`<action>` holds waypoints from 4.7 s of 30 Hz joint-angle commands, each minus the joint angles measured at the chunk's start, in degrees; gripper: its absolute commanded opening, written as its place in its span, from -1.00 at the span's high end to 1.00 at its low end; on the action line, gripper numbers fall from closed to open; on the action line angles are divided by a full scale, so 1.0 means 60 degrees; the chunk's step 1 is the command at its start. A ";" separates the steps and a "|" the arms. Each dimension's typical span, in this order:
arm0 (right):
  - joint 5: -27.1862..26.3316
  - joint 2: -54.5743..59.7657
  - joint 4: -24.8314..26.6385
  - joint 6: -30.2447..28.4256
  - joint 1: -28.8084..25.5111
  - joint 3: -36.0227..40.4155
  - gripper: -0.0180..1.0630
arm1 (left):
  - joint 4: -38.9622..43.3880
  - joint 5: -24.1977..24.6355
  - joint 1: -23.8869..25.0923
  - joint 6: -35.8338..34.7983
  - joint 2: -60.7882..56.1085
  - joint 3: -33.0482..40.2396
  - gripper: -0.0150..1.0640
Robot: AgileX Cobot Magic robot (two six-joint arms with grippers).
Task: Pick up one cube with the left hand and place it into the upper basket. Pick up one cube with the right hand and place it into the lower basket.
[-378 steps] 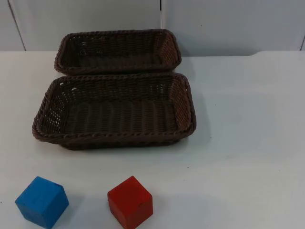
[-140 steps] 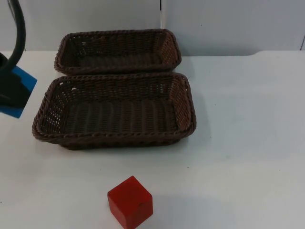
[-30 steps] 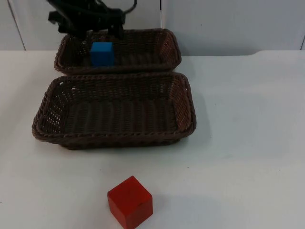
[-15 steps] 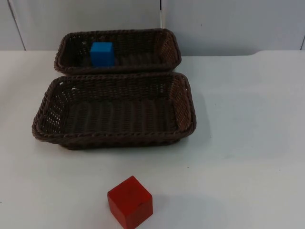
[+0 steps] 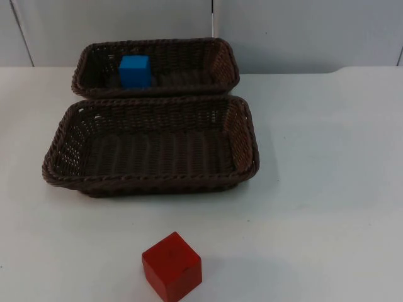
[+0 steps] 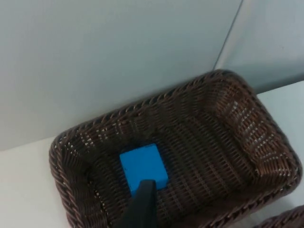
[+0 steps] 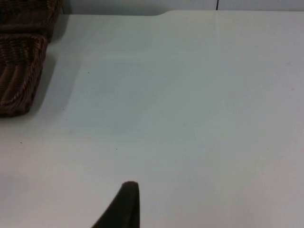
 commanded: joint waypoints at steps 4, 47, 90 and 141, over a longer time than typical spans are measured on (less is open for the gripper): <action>-0.0060 -0.0029 -0.0011 -0.0004 -0.0058 0.0022 -0.98 | -0.0002 0.0291 0.0019 0.0042 -0.0409 -0.0033 -0.70; -0.0060 -0.0029 -0.0011 -0.0004 -0.0058 0.0022 -0.98 | -0.0332 -0.3388 -0.0008 -0.0036 -0.5933 0.7518 -0.70; -0.0060 -0.0029 -0.0078 -0.0030 -0.0058 0.0022 -0.98 | -0.0009 -0.1489 -0.0008 -0.0503 -1.4758 1.4108 -0.70; -0.0329 0.1437 -0.0078 0.0050 -0.0058 -0.0148 -0.98 | 0.0195 -0.1525 -0.0008 -0.0467 -1.6125 1.5293 -0.70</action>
